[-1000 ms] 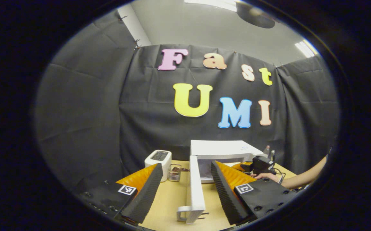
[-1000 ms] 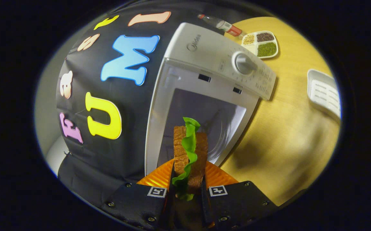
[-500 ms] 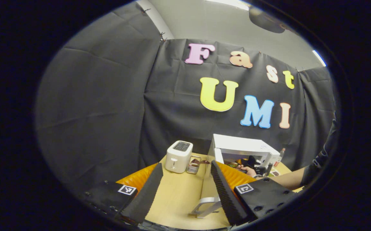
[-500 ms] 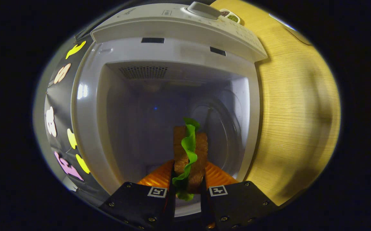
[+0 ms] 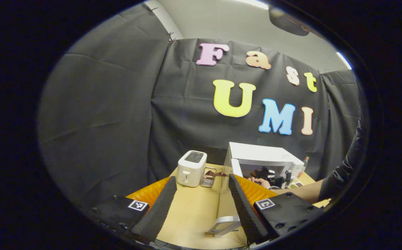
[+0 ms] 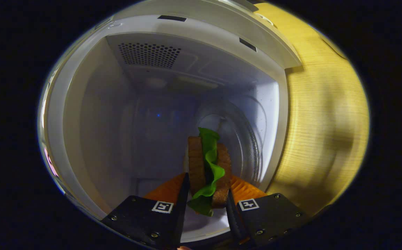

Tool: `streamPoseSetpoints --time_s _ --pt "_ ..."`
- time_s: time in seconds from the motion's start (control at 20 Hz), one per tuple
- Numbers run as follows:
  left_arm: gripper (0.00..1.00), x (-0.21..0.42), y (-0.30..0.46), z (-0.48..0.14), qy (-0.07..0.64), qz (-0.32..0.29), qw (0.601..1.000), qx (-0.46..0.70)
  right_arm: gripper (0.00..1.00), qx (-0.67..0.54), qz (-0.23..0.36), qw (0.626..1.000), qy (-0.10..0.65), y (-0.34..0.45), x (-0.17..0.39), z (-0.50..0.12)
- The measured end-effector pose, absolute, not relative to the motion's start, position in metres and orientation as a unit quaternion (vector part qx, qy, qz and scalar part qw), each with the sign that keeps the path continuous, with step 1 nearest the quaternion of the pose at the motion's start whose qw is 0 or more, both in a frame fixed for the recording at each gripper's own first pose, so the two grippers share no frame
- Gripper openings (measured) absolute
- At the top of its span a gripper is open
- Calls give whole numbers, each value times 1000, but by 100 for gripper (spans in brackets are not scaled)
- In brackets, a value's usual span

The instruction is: Open the microwave oven with the left hand, put the food in, and close the microwave oven.

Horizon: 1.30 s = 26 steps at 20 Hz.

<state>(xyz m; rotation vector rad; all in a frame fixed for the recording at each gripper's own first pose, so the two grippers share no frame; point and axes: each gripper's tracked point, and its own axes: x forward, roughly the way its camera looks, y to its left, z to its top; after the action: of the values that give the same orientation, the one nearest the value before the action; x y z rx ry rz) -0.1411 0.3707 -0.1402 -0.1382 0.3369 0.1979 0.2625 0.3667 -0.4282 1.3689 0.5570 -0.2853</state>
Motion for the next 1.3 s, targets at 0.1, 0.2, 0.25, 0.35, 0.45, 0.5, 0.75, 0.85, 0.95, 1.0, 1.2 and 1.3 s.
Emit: streamPoseSetpoints --time_s 0.1,0.2,0.25,0.35,0.45,0.5,0.75,0.85,0.95,1.0,1.2,1.3 --pt "98 -129 357 -142 163 78 981 -73 66 604 -119 742 267 363 253 -424" --pt "96 -118 345 -137 153 62 984 -73 81 566 -118 766 280 353 244 -420" --pt "96 -113 338 -135 148 54 985 -72 86 549 -115 777 286 349 233 -414" --pt "98 -102 328 -134 142 41 987 -68 88 509 -100 800 301 342 215 -408" --pt "97 -94 318 -131 137 28 988 -66 88 469 -69 823 312 341 197 -399" --pt "97 -91 314 -127 133 23 989 -64 89 443 -54 838 314 338 189 -392" --pt "97 -69 282 -122 115 -11 991 -62 88 281 23 918 280 310 157 -330" --pt "97 -61 268 -121 112 -27 992 -59 89 208 41 946 245 287 145 -297" --pt "97 -54 252 -117 105 -46 992 -55 88 159 55 965 201 271 125 -257" --pt "97 -50 244 -116 103 -53 992 -51 88 137 57 973 179 262 116 -237" --pt "96 -39 212 -111 95 -81 991 -43 88 76 38 991 100 217 75 -164" --pt "97 -40 201 -108 88 -87 992 -33 88 48 34 996 65 200 53 -130"
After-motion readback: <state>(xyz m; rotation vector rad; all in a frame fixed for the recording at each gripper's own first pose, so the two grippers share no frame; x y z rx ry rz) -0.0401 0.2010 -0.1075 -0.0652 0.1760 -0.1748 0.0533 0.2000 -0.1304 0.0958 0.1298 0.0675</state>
